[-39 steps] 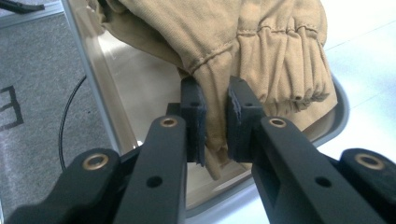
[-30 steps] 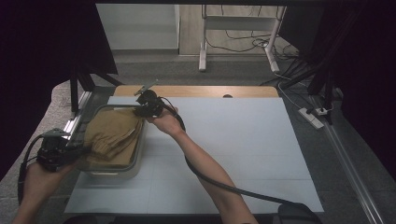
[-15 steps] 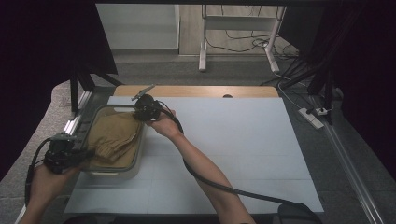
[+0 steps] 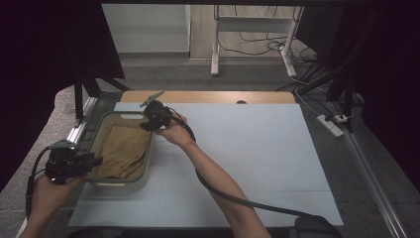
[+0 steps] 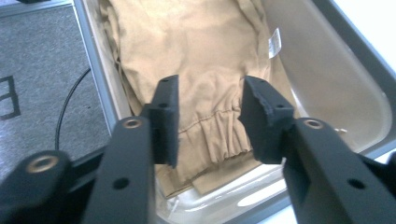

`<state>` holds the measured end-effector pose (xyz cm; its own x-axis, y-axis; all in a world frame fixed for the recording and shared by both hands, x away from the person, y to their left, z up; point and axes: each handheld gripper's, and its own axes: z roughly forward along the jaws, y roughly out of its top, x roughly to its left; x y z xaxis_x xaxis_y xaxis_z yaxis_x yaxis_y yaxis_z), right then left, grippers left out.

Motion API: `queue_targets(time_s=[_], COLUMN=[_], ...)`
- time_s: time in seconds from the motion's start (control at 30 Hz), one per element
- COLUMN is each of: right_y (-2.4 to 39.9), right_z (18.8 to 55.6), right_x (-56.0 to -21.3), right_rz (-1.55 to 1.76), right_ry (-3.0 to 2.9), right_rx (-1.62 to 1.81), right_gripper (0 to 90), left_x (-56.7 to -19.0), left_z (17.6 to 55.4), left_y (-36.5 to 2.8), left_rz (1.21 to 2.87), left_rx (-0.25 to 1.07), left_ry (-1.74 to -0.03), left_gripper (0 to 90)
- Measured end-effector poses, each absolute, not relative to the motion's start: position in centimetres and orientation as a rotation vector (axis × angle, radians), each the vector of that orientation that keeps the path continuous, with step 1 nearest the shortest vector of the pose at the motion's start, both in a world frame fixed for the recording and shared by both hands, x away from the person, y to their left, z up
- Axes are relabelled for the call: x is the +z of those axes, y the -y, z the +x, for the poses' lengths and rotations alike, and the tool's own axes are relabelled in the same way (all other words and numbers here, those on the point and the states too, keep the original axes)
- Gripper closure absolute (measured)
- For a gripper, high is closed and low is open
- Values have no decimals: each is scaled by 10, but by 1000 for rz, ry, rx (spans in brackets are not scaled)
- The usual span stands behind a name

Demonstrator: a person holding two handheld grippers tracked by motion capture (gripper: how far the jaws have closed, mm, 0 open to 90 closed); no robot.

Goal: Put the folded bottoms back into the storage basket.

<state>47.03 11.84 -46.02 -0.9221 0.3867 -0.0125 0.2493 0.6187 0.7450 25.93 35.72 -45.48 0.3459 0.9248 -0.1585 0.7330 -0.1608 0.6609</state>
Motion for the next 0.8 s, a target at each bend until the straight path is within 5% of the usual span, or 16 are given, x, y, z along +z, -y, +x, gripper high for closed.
queue_targets(time_s=[0.43,0.6,0.8], right_y=[-113,-108,-103], right_z=[468,467,463], right_x=[-456,-453,-455], right_rz=[602,642,621], right_ry=[-2704,-2717,-2728], right_rx=[1242,1249,1212], right_gripper=[345,220,94], left_x=[-452,-450,-449], left_z=[251,248,242], left_y=[-339,-334,-325], left_rz=[1907,1820,1850], left_rx=[358,257,254], left_ry=[-1371,-1387,-1346], left_gripper=[292,131,50])
